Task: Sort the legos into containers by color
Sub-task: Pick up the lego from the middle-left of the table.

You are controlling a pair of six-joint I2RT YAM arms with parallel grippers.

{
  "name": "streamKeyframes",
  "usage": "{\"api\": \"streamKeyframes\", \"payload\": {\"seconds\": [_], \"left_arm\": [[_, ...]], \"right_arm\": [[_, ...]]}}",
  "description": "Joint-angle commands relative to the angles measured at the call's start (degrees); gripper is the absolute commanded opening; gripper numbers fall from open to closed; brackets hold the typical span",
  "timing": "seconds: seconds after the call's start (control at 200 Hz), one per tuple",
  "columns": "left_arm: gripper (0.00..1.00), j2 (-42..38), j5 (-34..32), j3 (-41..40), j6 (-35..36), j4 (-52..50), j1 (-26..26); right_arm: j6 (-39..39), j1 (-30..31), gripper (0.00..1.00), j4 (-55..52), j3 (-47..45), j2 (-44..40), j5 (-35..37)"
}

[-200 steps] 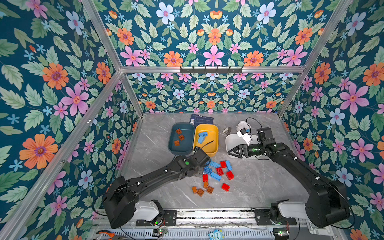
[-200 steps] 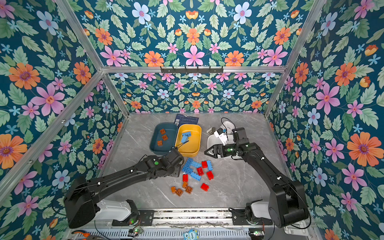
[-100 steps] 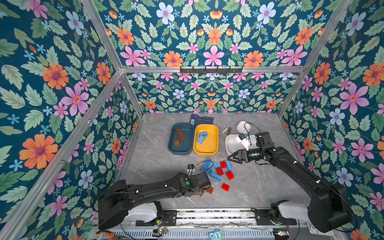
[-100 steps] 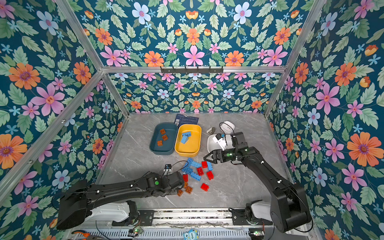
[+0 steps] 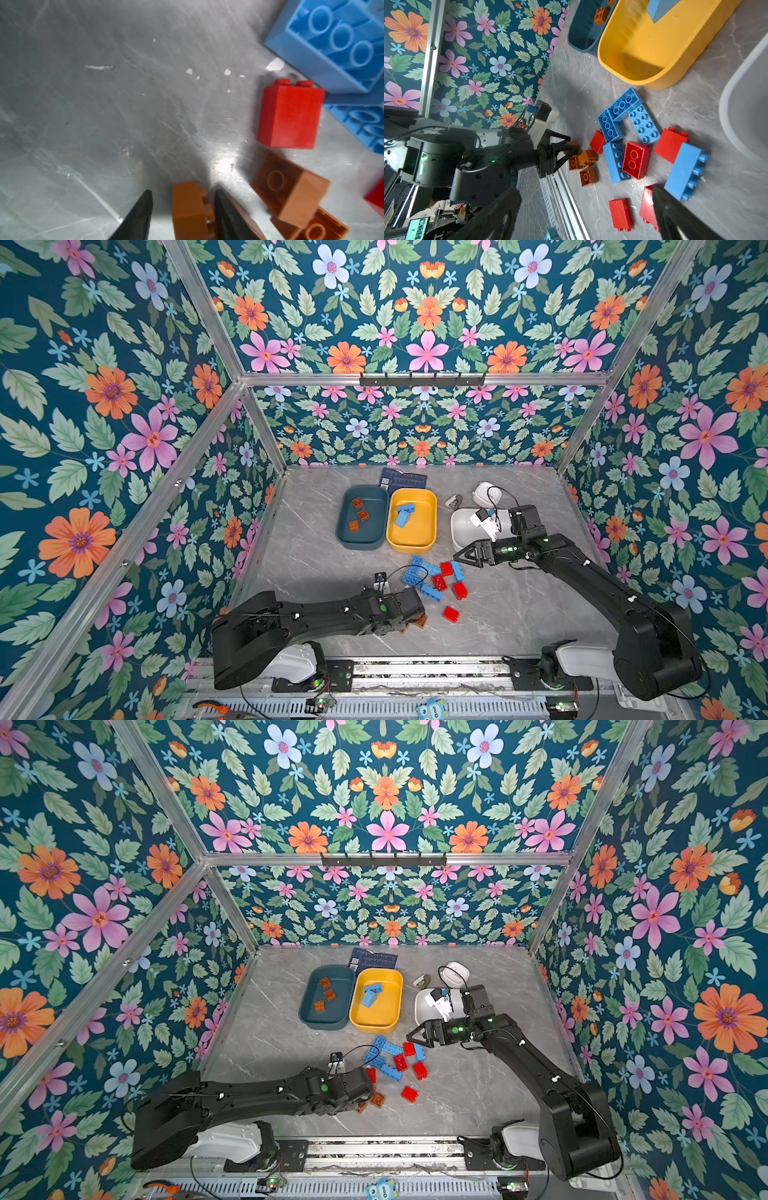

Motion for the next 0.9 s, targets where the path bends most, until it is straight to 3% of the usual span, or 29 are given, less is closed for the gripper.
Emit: {"api": "streamKeyframes", "payload": {"seconds": [0.0,0.23,0.465,0.665,0.895], "left_arm": [[0.43,-0.1,0.0,-0.5,-0.5,-0.7,0.0],[0.2,-0.4,-0.8,0.9,0.7,-3.5,0.0],[0.15,-1.4,-3.4,6.8,8.4,-9.0,3.4],[0.15,-2.5,-4.3,17.0,27.5,-11.8,16.7],[0.16,6.1,-3.5,31.9,50.0,-7.2,34.4]], "right_arm": [[-0.3,0.0,0.99,0.6,0.4,0.3,-0.8],[-0.3,0.0,0.99,0.9,0.3,0.8,-0.7],[-0.3,0.0,0.99,1.0,1.3,1.3,-0.8],[1.4,0.0,0.99,3.1,2.4,1.4,-1.9],[3.9,0.0,0.99,6.3,2.7,1.1,-2.7]]}}
